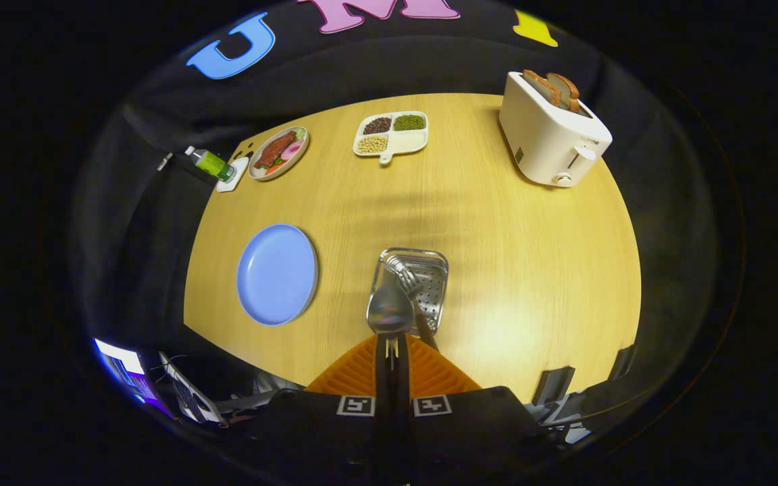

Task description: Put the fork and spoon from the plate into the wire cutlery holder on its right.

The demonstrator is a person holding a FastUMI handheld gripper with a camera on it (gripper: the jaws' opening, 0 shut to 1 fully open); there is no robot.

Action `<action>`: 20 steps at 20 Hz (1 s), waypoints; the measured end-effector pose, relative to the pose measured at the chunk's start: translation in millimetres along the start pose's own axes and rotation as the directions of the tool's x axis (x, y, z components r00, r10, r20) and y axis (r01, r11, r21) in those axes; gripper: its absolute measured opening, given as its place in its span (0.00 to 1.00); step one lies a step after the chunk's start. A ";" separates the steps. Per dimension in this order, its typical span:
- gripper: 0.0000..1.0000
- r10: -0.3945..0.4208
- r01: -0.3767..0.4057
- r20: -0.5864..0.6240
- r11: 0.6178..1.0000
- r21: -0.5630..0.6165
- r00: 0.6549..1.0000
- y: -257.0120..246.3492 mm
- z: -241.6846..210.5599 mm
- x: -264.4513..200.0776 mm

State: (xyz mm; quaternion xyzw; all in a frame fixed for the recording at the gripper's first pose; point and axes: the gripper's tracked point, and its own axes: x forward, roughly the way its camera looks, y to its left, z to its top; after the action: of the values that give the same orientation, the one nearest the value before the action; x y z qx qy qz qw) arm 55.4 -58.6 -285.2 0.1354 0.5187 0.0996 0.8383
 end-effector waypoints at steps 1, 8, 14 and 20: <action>0.06 -0.007 0.007 -0.013 1.000 0.002 1.000 -2.9 0.1 4.2; 0.06 -0.028 0.026 -0.112 1.000 -0.016 0.993 -1.7 0.8 34.8; 0.06 -0.049 0.041 -0.184 0.998 -0.044 0.982 4.2 4.0 58.1; 0.06 -0.065 0.053 -0.221 0.997 -0.060 0.973 6.0 5.5 69.5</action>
State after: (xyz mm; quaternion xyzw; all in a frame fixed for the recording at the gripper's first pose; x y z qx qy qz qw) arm 90.9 -32.2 -339.4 0.0853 0.6104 0.1034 0.7807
